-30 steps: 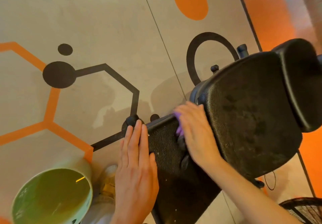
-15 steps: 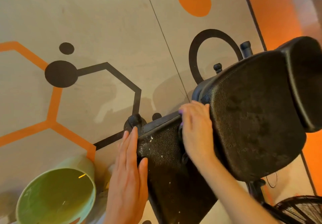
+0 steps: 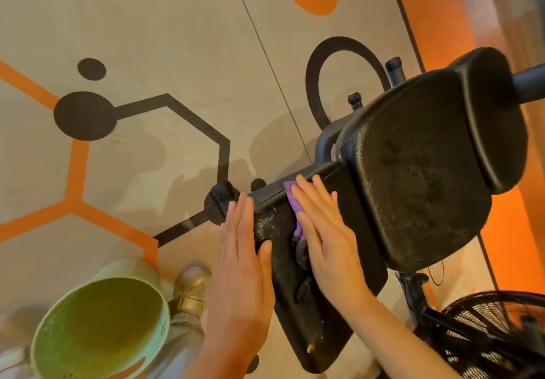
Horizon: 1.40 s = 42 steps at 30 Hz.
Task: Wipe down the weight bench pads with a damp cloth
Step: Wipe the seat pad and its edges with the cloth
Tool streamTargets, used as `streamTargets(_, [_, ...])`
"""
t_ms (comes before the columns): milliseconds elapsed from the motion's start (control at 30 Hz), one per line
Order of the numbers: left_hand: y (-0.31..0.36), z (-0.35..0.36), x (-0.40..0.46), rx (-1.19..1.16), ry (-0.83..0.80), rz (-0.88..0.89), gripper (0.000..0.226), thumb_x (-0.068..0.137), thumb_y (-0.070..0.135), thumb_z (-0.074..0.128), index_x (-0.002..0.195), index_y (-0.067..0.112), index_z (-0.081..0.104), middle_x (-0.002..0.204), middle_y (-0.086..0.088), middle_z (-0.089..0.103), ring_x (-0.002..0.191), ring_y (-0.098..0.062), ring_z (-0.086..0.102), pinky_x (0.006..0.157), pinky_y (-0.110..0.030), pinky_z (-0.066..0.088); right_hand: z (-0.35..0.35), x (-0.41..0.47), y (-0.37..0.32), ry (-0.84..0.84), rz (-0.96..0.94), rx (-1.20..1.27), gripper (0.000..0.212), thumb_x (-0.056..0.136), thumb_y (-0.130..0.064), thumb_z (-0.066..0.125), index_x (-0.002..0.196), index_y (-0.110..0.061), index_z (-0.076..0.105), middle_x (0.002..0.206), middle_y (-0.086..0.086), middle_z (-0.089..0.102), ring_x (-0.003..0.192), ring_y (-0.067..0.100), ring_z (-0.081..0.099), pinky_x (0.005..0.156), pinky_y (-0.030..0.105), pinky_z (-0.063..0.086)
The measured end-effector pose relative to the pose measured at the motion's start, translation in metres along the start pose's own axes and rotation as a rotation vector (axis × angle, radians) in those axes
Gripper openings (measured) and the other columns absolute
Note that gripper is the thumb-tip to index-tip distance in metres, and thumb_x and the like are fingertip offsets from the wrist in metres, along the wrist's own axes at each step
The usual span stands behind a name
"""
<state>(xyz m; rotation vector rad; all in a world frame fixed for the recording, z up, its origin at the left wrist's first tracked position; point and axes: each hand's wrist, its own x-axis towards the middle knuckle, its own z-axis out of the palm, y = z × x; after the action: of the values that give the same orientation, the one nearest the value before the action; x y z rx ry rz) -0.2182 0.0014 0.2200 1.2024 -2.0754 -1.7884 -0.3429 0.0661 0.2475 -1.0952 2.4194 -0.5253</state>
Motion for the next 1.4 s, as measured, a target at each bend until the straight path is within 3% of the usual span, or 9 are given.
streamTargets(167, [0.006,-0.002,-0.001,0.027,-0.002,0.002,0.058,0.091,0.053,0.015,0.126,0.069,-0.028,0.143,0.045,-0.023,0.146,0.009,-0.006,0.12,-0.038,0.029,-0.001,0.038,0.014,0.293,0.32,0.018,0.039,0.101,-0.011,0.038,0.138,-0.021,0.049,0.151,-0.008,0.037,0.145,0.003,0.016,0.121,0.043,0.012])
streamTargets(367, [0.003,0.0,0.0,0.043,0.008,0.033,0.058,0.092,0.054,0.016,0.132,0.065,-0.024,0.144,0.048,-0.022,0.145,0.012,-0.008,0.117,-0.042,0.034,-0.001,0.011,0.011,0.064,-0.014,0.038,0.038,0.1,-0.015,0.037,0.136,-0.022,0.048,0.148,-0.007,0.041,0.145,0.008,0.02,0.121,0.041,0.012])
streamTargets(500, [0.002,0.0,0.0,0.028,0.009,0.036,0.059,0.091,0.052,0.015,0.131,0.066,-0.026,0.142,0.049,-0.025,0.141,0.017,-0.013,0.12,-0.042,0.03,-0.011,0.051,0.036,0.365,0.355,0.039,0.035,0.102,-0.016,0.036,0.132,-0.022,0.054,0.147,-0.005,0.043,0.144,0.009,0.023,0.12,0.046,0.016])
streamTargets(733, [-0.005,0.005,-0.01,-0.172,0.022,-0.011,0.06,0.1,0.048,0.021,0.151,0.046,-0.01,0.158,0.033,-0.008,0.145,0.013,-0.006,0.124,-0.03,0.011,0.001,0.001,-0.01,-0.114,-0.14,0.032,0.039,0.1,-0.014,0.039,0.138,-0.018,0.047,0.148,-0.011,0.041,0.144,0.005,0.022,0.121,0.032,0.013])
streamTargets(867, [-0.007,0.004,-0.017,-0.296,0.014,-0.08,0.061,0.098,0.05,0.021,0.151,0.049,-0.009,0.16,0.028,0.006,0.146,0.01,0.008,0.123,-0.036,0.021,-0.005,0.038,0.002,0.192,0.154,-0.052,0.032,0.101,-0.022,0.035,0.121,-0.021,0.061,0.136,-0.012,0.052,0.139,0.004,0.032,0.119,0.044,0.021])
streamTargets(1033, [-0.008,0.007,-0.019,-0.471,0.042,-0.131,0.069,0.094,0.062,0.016,0.156,0.032,0.007,0.16,0.023,0.018,0.145,0.01,0.016,0.121,-0.022,0.02,0.022,0.013,-0.045,-0.135,-0.237,-0.076,0.028,0.1,-0.02,0.039,0.115,-0.016,0.063,0.118,-0.007,0.062,0.125,-0.001,0.045,0.119,0.028,0.018])
streamTargets(1233, [-0.006,-0.004,-0.024,-0.485,0.012,-0.121,0.065,0.091,0.059,0.013,0.153,0.041,0.009,0.156,0.034,0.017,0.141,0.018,0.01,0.113,-0.002,0.01,0.018,0.032,-0.045,0.061,0.003,-0.096,0.023,0.101,-0.02,0.041,0.098,-0.024,0.063,0.098,-0.021,0.057,0.107,-0.009,0.047,0.109,0.037,0.035])
streamTargets(1333, [-0.011,0.0,-0.026,-0.672,0.06,-0.239,0.067,0.085,0.062,0.029,0.144,0.031,0.03,0.135,0.034,0.041,0.128,0.023,0.034,0.098,0.005,0.025,0.027,-0.003,-0.053,-0.159,-0.244,-0.116,0.03,0.097,-0.018,0.044,0.123,-0.014,0.059,0.128,-0.007,0.057,0.131,0.003,0.041,0.118,0.04,0.024])
streamTargets(1400, [-0.014,-0.003,-0.03,-0.694,0.005,-0.258,0.083,0.079,0.075,0.03,0.147,0.028,0.027,0.139,0.031,0.039,0.125,0.03,0.03,0.097,0.008,0.023,0.016,-0.022,-0.036,-0.222,-0.313,-0.147,0.046,0.095,-0.016,0.043,0.141,-0.016,0.04,0.151,-0.01,0.036,0.144,0.013,0.026,0.116,0.048,0.026])
